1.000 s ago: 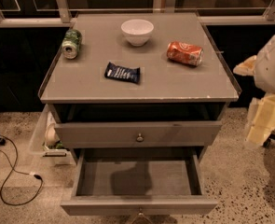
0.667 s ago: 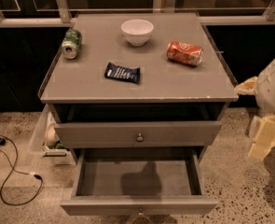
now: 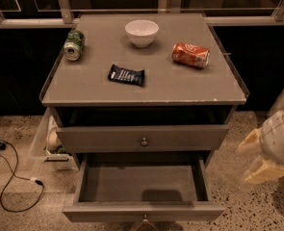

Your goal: Close middle drawer

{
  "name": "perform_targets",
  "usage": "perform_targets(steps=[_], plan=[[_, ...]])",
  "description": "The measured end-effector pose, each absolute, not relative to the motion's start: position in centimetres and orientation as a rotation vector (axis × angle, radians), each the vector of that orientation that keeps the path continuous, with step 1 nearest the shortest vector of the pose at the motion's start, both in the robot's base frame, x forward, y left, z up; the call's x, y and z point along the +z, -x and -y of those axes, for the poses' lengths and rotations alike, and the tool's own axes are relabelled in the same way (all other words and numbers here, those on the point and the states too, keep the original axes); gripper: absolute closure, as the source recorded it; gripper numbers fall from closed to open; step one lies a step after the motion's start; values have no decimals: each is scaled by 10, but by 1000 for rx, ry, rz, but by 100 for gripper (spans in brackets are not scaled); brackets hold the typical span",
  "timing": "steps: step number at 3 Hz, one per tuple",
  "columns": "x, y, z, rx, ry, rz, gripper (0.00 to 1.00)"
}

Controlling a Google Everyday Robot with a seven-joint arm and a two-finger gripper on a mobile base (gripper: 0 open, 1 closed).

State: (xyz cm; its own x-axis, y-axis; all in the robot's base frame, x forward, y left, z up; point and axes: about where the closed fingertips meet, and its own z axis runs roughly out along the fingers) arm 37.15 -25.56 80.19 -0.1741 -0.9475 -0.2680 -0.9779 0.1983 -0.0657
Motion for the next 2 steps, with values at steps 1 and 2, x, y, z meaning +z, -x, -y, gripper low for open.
perform_targets(steps=[1,2], plan=[[785,-345,251,213,1880,-2188,71],[783,-343,251,217,1887,-2187,94]])
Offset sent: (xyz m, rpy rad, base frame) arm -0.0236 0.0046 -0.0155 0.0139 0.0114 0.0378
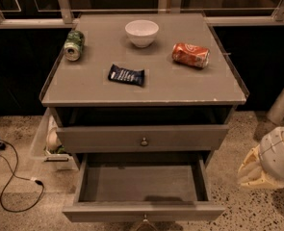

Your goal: Close middle drawer

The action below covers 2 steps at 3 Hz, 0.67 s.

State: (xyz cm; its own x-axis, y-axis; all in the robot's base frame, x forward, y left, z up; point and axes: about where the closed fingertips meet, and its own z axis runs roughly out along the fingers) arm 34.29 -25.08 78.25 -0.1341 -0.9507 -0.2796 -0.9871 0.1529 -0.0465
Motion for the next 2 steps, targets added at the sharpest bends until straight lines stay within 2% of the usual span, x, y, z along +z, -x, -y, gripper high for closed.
perform_targets(steps=[1,2], plan=[[782,-343,251,217,1887,-2187,100],[754,-339,249,251,1873,-2203,100]])
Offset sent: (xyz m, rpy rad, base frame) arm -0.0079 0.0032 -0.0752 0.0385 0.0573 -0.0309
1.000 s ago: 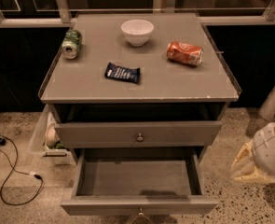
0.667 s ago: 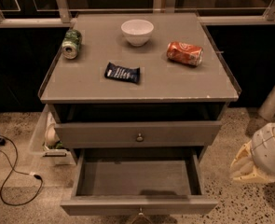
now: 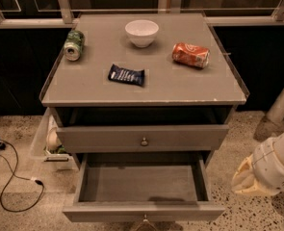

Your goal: Close middle drawer

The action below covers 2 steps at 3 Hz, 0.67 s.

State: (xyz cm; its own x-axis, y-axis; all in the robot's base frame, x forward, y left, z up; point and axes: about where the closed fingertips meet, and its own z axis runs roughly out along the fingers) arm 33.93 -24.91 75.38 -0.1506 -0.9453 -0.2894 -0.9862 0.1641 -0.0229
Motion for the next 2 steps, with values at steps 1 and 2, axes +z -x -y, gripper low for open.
perform_targets(steps=[1,2], plan=[[704,-334,246,291,1852,-2188,100],[665,-340,238,312,1806,-2103,100]])
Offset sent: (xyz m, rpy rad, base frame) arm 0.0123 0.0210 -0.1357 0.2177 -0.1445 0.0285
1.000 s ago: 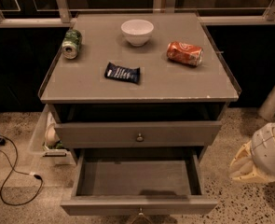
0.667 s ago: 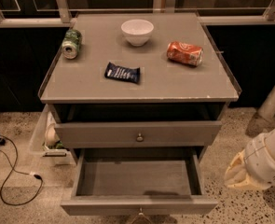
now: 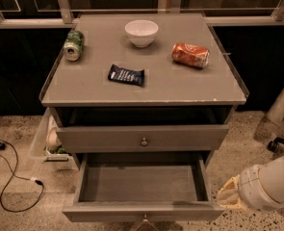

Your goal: Close middle drawer

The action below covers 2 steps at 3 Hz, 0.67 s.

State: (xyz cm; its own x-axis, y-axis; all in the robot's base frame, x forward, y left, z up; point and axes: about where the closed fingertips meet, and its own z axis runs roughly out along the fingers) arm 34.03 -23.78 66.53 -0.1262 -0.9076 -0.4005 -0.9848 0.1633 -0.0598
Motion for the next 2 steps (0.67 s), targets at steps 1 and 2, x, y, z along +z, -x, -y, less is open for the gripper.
perform_targets(steps=[1,2], plan=[[637,-353,228,341,1757,-2015,100],[626,-350,222,346,1776,-2021,100]])
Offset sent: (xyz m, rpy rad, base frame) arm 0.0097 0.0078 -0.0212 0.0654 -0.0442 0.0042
